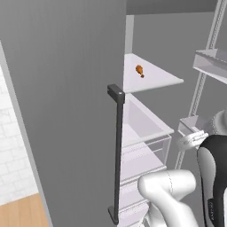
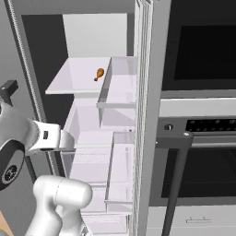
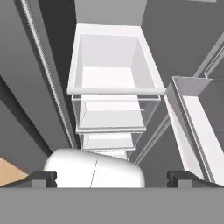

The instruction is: Place one eggplant and one chicken drumstick in each tupperware on the nearby counter, to pack two identical lunches.

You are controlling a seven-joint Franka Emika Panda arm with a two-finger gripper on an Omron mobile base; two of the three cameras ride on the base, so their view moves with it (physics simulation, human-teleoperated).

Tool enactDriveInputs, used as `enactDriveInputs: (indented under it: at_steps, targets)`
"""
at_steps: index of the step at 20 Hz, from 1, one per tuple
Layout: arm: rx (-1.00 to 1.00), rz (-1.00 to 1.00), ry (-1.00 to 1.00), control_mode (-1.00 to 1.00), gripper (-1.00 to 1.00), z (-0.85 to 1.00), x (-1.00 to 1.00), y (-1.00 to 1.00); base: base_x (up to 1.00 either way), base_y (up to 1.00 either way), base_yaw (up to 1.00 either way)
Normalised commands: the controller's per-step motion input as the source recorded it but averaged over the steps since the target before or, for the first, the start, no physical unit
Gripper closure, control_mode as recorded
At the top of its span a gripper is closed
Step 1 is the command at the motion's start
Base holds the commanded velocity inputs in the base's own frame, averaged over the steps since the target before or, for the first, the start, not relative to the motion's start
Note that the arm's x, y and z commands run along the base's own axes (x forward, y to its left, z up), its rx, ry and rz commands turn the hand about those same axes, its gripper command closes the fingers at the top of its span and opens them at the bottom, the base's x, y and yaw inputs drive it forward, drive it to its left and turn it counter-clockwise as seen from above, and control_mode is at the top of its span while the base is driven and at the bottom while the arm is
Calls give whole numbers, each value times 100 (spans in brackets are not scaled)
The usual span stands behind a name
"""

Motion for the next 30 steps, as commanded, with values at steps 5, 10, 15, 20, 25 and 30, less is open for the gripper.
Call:
enactDriveInputs:
  at_steps: [5, 10, 15, 20, 25, 30]
  targets:
    - [-15, 10, -38, -100, -100, 89, 1, 54, 0, 0, 0]
    - [-3, 1, -27, -100, -100, 99, 62, 52, 0, 0, 0]
    - [23, 0, -2, -100, -100, 54, 99, -15, 0, 0, 0]
    - [25, -4, 15, -100, -100, 4, 100, -30, 0, 0, 0]
    - [-3, -6, 36, -100, -100, -12, 100, 2, 0, 0, 0]
    - [-12, -6, 15, -100, -100, -45, 98, 10, 0, 0, 0]
